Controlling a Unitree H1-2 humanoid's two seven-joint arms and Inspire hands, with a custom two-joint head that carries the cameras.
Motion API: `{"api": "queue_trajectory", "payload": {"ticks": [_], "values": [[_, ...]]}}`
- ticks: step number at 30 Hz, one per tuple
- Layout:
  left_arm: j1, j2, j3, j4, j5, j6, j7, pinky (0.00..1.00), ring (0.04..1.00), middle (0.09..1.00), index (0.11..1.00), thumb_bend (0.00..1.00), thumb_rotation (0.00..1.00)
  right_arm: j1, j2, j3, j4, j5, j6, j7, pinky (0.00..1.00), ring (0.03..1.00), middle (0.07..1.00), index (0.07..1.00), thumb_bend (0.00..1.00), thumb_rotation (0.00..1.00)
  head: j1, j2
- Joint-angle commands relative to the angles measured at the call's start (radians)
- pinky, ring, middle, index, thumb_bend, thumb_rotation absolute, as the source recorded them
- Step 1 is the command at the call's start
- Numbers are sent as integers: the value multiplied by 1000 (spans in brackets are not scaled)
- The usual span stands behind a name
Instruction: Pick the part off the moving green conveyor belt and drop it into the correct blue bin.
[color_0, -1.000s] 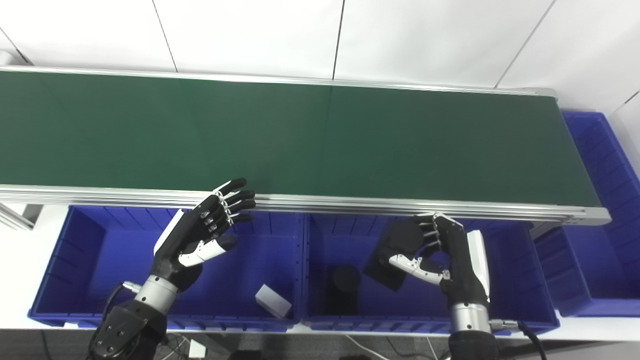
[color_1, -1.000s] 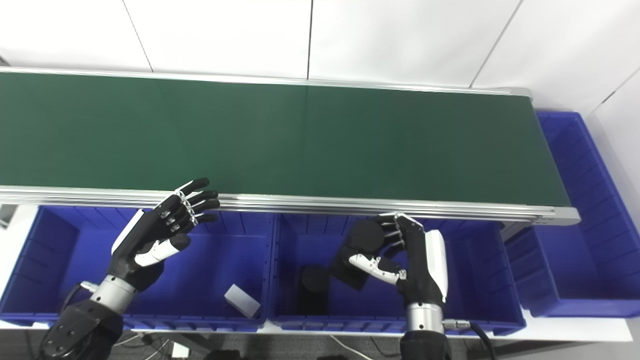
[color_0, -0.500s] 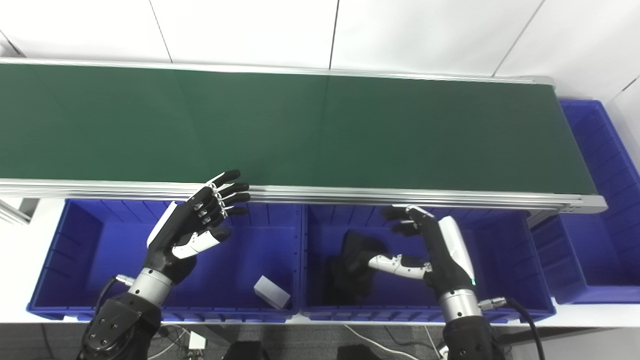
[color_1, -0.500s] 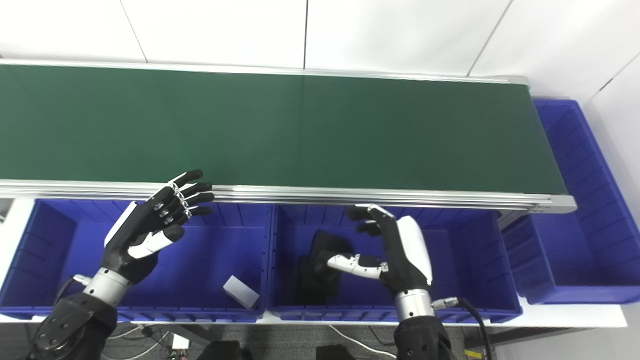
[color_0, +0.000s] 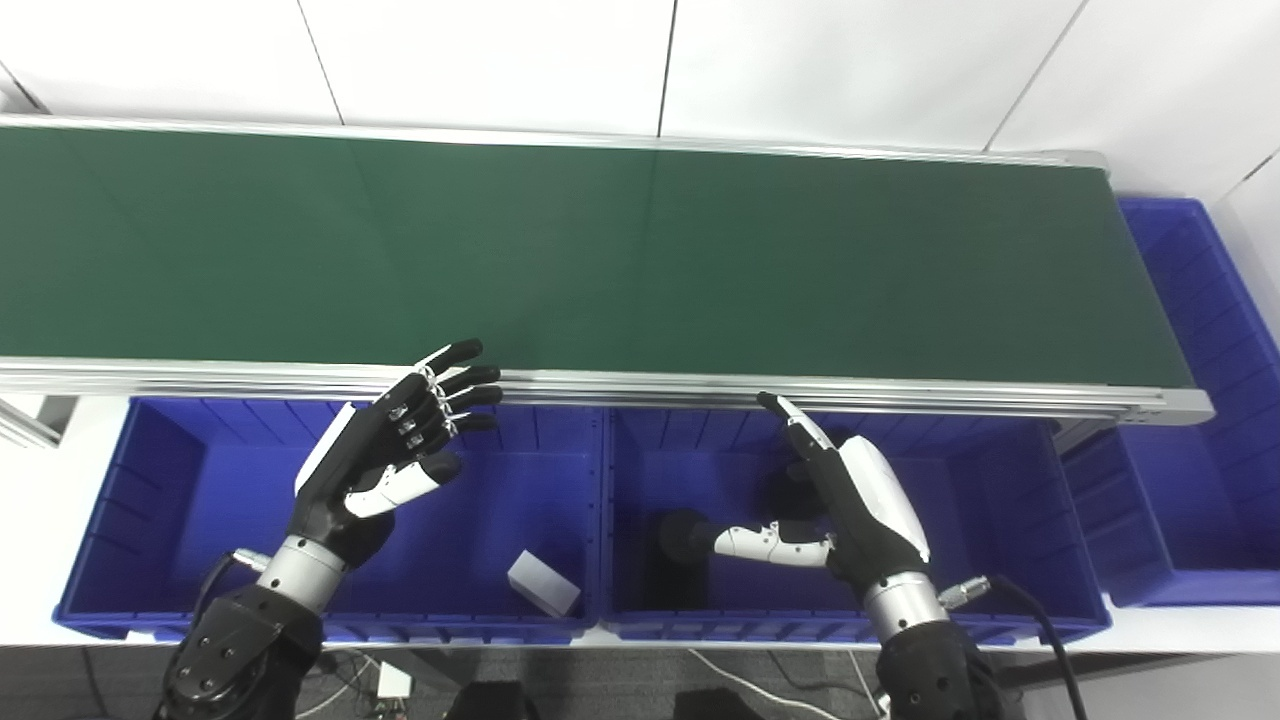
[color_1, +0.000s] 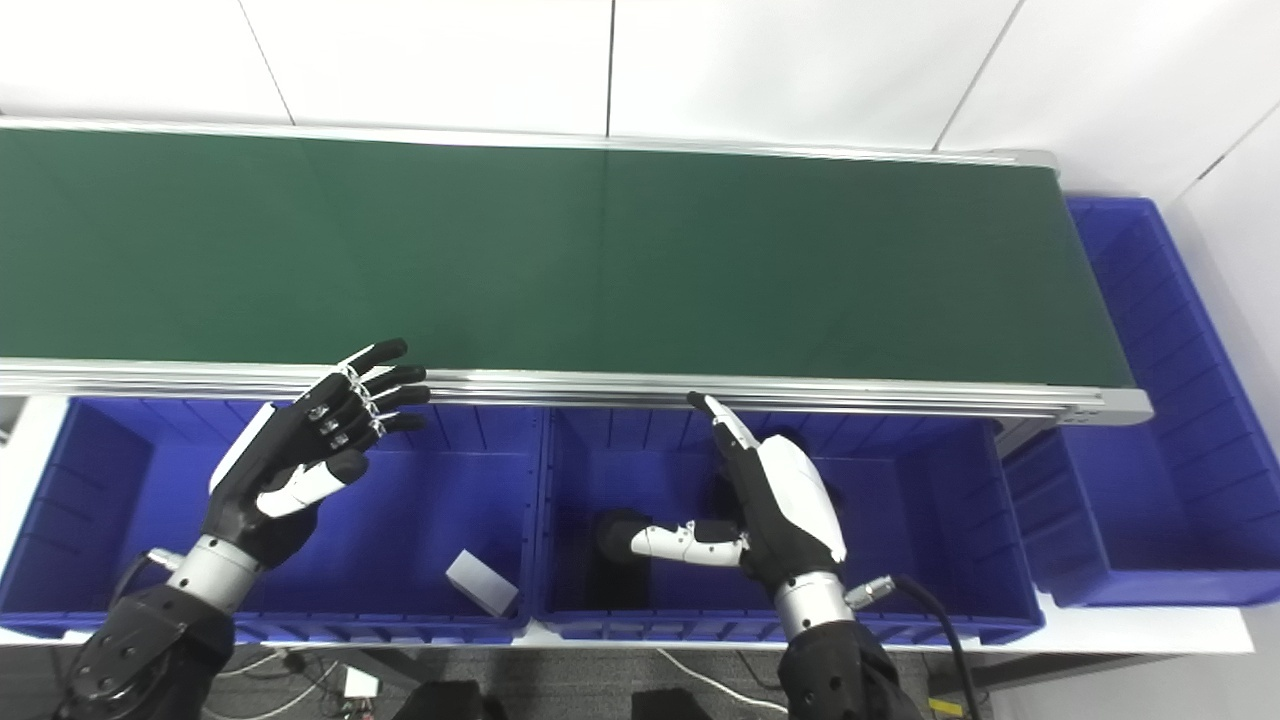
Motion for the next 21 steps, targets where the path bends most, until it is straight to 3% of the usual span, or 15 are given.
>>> {"api": "queue_trajectory", "payload": {"ticks": [1,6,10,17,21], "values": [[-11,8,5,-21,-9,-21,-7,738,799,821,876,997,462,-4,14,4,-30,8,-27,-27,759,905,936,934,867,411,3,-4],[-15,7,4,-10,-12,-28,-13,742,804,826,880,978,464,-26,50,62,-35,31,-68,-37,754,886,913,903,819,381,6,-11],[-16,2,3,-3,-8,-32,-10,747,798,819,874,976,455,-72,74,129,46,66,-146,-69,714,828,872,871,822,369,25,-22],[-13,-6,-4,23,12,-65,-10,745,802,820,875,1000,470,-113,128,137,163,199,-195,-95,722,800,843,866,822,344,68,-54],[-10,-14,-9,34,22,-83,-8,735,794,818,870,1000,476,-136,146,114,233,286,-268,-125,714,789,832,852,826,309,91,-69]]}}
